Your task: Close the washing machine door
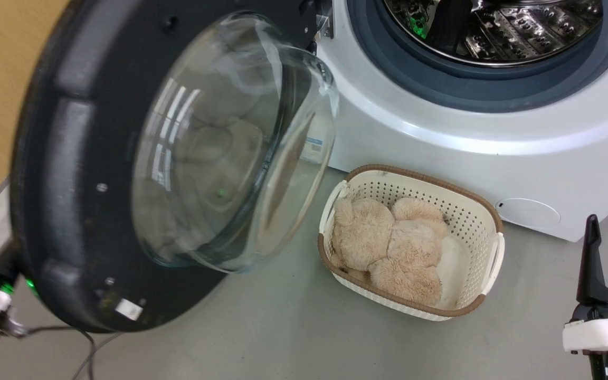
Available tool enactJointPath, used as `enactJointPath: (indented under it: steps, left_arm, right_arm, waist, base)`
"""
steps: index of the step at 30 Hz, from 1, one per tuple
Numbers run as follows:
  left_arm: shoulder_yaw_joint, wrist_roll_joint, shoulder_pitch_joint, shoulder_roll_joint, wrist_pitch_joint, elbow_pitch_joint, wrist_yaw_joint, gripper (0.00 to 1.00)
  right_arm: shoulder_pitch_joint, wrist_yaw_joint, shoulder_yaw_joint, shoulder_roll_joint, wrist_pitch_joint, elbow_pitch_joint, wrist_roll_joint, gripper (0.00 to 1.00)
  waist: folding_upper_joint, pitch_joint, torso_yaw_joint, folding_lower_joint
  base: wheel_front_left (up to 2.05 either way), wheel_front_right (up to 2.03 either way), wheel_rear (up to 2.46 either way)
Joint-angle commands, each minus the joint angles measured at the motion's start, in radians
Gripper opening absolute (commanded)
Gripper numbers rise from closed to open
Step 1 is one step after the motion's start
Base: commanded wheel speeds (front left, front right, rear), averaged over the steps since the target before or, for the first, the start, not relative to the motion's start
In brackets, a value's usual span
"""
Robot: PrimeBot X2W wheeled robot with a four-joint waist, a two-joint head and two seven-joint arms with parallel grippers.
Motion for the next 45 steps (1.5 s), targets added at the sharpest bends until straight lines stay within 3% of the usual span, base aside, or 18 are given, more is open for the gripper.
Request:
enactJointPath:
  steps: [1,12,19,27,33,37,38,45]
  left_arm:
    - [-0.016,-0.006,0.025,-0.004,-0.013,-0.021,-0.005,0.0]
    - [-0.299,-0.038,0.161,-0.034,-0.063,-0.22,-0.005,0.0]
    - [-0.483,-0.027,0.158,-0.023,-0.103,-0.255,-0.005,0.0]
    - [-0.675,-0.036,0.086,-0.036,-0.16,-0.217,-0.005,0.0]
    - [-0.758,-0.046,0.013,-0.035,-0.207,-0.176,-0.005,0.0]
    - [-0.84,-0.038,-0.054,-0.038,-0.26,-0.118,-0.005,0.0]
    - [-0.889,-0.039,-0.094,-0.047,-0.295,-0.079,-0.005,0.0]
    - [-0.957,-0.025,-0.203,-0.073,-0.426,0.037,-0.005,0.0]
  right_arm:
    - [-0.007,0.001,-0.001,0.003,-0.005,-0.002,0.001,1.0]
    - [-0.005,0.001,0.001,0.003,-0.005,-0.002,-0.005,1.0]
    - [-0.019,0.001,0.011,0.003,-0.005,0.014,-0.001,1.0]
    - [-0.034,0.001,0.019,0.003,-0.005,0.018,0.002,1.0]
    - [-0.045,0.001,0.017,0.003,-0.005,0.019,0.007,1.0]
    - [-0.055,0.001,0.013,0.003,-0.005,0.021,0.014,1.0]
    - [-0.062,0.001,0.014,0.003,-0.005,0.024,0.022,1.0]
    - [-0.075,0.001,0.018,0.003,-0.005,0.027,0.037,1.0]
  waist:
    - [0.0,-0.002,0.001,-0.0001]
    - [0.0,-0.01,0.011,-0.0001]
    - [0.0,-0.011,-0.031,-0.0001]
    - [0.0,-0.002,-0.139,-0.0001]
    - [0.0,0.011,-0.22,-0.0001]
    - [0.0,0.025,-0.301,-0.0001]
    - [0.0,0.035,-0.349,-0.0001]
    - [0.0,0.059,-0.443,-0.0001]
  base:
    - [0.0,0.0,0.0]
    - [0.0,0.0,0.0]
    - [0.0,0.0,0.0]
    - [0.0,0.0,0.0]
    - [0.0,0.0,0.0]
    - [0.0,0.0,0.0]
    - [0.0,0.0,0.0]
    - [0.0,0.0,0.0]
